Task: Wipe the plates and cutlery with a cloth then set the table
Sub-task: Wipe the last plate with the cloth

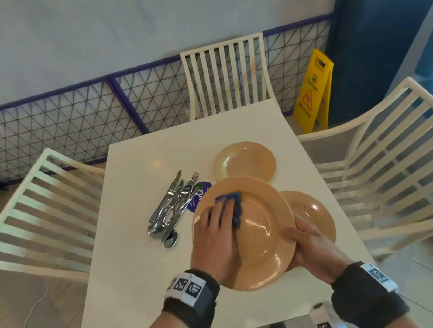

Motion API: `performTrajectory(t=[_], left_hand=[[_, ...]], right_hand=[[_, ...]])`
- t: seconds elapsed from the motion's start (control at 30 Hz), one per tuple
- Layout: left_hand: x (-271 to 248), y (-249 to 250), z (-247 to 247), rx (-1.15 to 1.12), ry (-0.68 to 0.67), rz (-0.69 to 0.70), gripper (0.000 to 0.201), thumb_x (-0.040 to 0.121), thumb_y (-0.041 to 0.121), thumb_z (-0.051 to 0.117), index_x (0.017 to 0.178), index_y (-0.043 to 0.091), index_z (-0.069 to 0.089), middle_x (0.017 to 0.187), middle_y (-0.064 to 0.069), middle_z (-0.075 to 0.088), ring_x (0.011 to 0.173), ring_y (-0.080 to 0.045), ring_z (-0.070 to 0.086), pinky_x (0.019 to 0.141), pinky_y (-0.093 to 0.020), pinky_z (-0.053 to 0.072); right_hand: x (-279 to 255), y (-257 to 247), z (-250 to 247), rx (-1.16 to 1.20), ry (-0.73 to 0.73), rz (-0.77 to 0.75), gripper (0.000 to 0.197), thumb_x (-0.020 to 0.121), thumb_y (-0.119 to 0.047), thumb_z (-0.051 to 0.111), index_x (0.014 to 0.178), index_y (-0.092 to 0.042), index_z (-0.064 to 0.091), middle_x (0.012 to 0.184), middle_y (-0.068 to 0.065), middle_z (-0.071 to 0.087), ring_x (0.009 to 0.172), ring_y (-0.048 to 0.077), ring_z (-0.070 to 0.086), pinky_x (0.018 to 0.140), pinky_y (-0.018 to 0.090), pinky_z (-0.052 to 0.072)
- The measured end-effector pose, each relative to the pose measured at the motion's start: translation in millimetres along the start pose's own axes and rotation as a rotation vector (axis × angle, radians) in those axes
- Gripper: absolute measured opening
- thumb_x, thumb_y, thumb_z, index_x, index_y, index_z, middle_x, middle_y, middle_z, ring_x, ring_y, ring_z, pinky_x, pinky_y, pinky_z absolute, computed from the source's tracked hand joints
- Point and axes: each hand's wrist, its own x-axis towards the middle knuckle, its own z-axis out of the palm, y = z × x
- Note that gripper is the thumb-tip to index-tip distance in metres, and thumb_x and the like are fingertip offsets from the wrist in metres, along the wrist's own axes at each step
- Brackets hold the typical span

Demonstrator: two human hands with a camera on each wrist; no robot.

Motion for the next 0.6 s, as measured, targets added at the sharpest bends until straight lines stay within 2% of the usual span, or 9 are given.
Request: performTrajectory(t=[0.07, 0.13, 0.2, 0.3, 0.37, 0.43, 0.47, 0.53, 0.6], left_hand=[[10, 28, 0, -0.09, 0.054, 0.023, 0.06, 0.089, 0.023, 0.039, 0.147, 0.008, 0.044, 0.149, -0.012, 0.049, 0.132, -0.027, 0.035, 0.113, -0.038, 0.031], [6, 60, -4, -0.188, 0.023, 0.078, 0.06, 0.095, 0.028, 0.034, 0.153, 0.012, 0.036, 0.155, -0.01, 0.042, 0.139, -0.027, 0.035, 0.118, -0.042, 0.031], [-13, 75, -3, -0.213, -0.047, 0.22, 0.06, 0.095, 0.026, 0.04, 0.155, 0.018, 0.032, 0.157, -0.002, 0.038, 0.141, -0.026, 0.036, 0.118, -0.042, 0.031], [-45, 46, 0, -0.049, -0.099, 0.411, 0.063, 0.086, 0.024, 0.049, 0.148, 0.029, 0.038, 0.149, 0.009, 0.046, 0.142, -0.027, 0.039, 0.115, -0.045, 0.033], [-51, 9, 0, 0.082, -0.068, 0.364, 0.063, 0.082, 0.022, 0.047, 0.144, 0.03, 0.043, 0.146, 0.01, 0.048, 0.144, -0.031, 0.039, 0.116, -0.051, 0.03], [-37, -20, -2, 0.092, -0.037, 0.2, 0.067, 0.083, 0.02, 0.041, 0.149, 0.026, 0.036, 0.154, 0.004, 0.041, 0.149, -0.035, 0.026, 0.117, -0.058, 0.033], [-25, -26, -5, 0.027, -0.018, 0.124, 0.068, 0.086, 0.017, 0.04, 0.153, 0.024, 0.031, 0.16, 0.001, 0.033, 0.152, -0.036, 0.018, 0.117, -0.06, 0.033], [-1, -13, -8, -0.129, 0.036, 0.032, 0.07, 0.093, 0.009, 0.042, 0.158, 0.022, 0.022, 0.169, 0.0, 0.012, 0.156, -0.033, 0.003, 0.121, -0.057, 0.026], [13, 23, -13, -0.252, 0.074, 0.0, 0.073, 0.096, 0.005, 0.044, 0.161, 0.023, 0.015, 0.17, 0.001, -0.003, 0.157, -0.026, -0.005, 0.125, -0.053, 0.018]], right_hand=[[4, -6, 7, -0.009, -0.003, -0.024, 0.034, 0.105, -0.018, 0.045, 0.137, -0.028, 0.051, 0.121, 0.012, 0.07, 0.107, 0.038, 0.068, 0.075, 0.061, 0.058], [7, -15, 7, -0.01, 0.008, -0.073, 0.032, 0.106, -0.023, 0.041, 0.136, -0.024, 0.053, 0.124, 0.012, 0.069, 0.109, 0.036, 0.068, 0.074, 0.056, 0.059], [7, -25, -2, 0.013, 0.082, -0.124, 0.03, 0.106, -0.027, 0.041, 0.128, -0.021, 0.06, 0.122, 0.017, 0.069, 0.103, 0.031, 0.071, 0.07, 0.049, 0.059], [-1, -28, -21, -0.005, 0.167, -0.173, 0.025, 0.103, -0.03, 0.045, 0.118, -0.033, 0.066, 0.113, 0.014, 0.072, 0.09, 0.029, 0.073, 0.067, 0.049, 0.056], [-11, -24, -26, -0.043, 0.163, -0.156, 0.027, 0.103, -0.033, 0.046, 0.125, -0.037, 0.061, 0.111, 0.009, 0.073, 0.089, 0.03, 0.072, 0.067, 0.05, 0.056], [-18, -16, -24, -0.067, 0.143, -0.114, 0.029, 0.104, -0.033, 0.045, 0.13, -0.039, 0.056, 0.108, 0.007, 0.074, 0.086, 0.03, 0.073, 0.061, 0.045, 0.058], [-19, -12, -20, -0.069, 0.129, -0.105, 0.029, 0.104, -0.033, 0.045, 0.129, -0.04, 0.056, 0.106, 0.006, 0.074, 0.086, 0.031, 0.073, 0.062, 0.048, 0.059], [-20, -7, -6, -0.066, 0.096, -0.1, 0.026, 0.103, -0.033, 0.045, 0.125, -0.04, 0.057, 0.106, 0.004, 0.075, 0.092, 0.032, 0.073, 0.074, 0.06, 0.059], [-16, -8, 12, -0.073, 0.072, -0.107, 0.026, 0.103, -0.033, 0.043, 0.125, -0.039, 0.056, 0.107, 0.0, 0.076, 0.096, 0.028, 0.073, 0.081, 0.06, 0.057]])
